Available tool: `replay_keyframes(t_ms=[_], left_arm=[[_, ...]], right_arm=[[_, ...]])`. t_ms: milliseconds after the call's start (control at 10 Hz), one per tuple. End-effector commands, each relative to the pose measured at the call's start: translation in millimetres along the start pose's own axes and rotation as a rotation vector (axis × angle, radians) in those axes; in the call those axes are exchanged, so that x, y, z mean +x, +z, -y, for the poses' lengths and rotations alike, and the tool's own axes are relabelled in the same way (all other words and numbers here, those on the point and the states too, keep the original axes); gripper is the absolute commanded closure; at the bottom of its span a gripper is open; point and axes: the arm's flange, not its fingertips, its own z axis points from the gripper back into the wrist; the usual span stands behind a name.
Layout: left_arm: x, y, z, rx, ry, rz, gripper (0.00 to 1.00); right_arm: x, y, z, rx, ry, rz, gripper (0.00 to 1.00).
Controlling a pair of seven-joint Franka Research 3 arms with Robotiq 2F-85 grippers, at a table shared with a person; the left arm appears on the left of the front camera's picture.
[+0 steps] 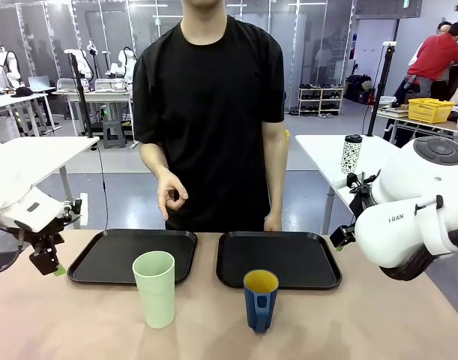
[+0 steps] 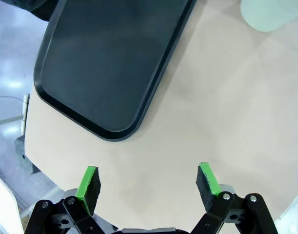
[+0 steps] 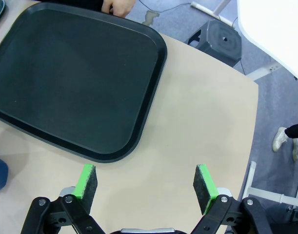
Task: Sort and store the cups by type.
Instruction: Pick up the Reusable plastic cup.
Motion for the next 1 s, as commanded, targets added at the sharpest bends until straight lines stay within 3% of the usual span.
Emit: replay_keyframes(t_ms=[0, 200, 300, 500, 600, 800, 900], left_arm=[[2, 2, -2, 0.01, 0.041, 0.009, 0.0], [0, 1, -1, 0.001, 0.019, 0.002, 0.0], [24, -12, -17, -0.049, -0.137, 0.091, 0.0], [29, -18, -32, -0.052, -0.352, 0.191, 0.0], [28, -21, -34, -0.058, -0.45, 0.184, 0.0], [26, -25, -33, -0.046, -0.531, 0.152, 0.0], [24, -29, -32, -0.081, -0.514, 0.179, 0.0]], right_arm=[[-2, 0, -1, -0.003, 0.008, -0.001, 0.0], [-2, 0, -1, -0.003, 0.008, -0.001, 0.0], [-2, 0, -1, -0.003, 0.008, -0.001, 0.0], [-2, 0, -1, -0.003, 0.008, -0.001, 0.0], [-2, 0, -1, -0.003, 0.008, -0.001, 0.0], [-2, 0, -1, -0.003, 0.008, -0.001, 0.0], [-2, 0, -1, -0.003, 0.008, -0.001, 0.0]])
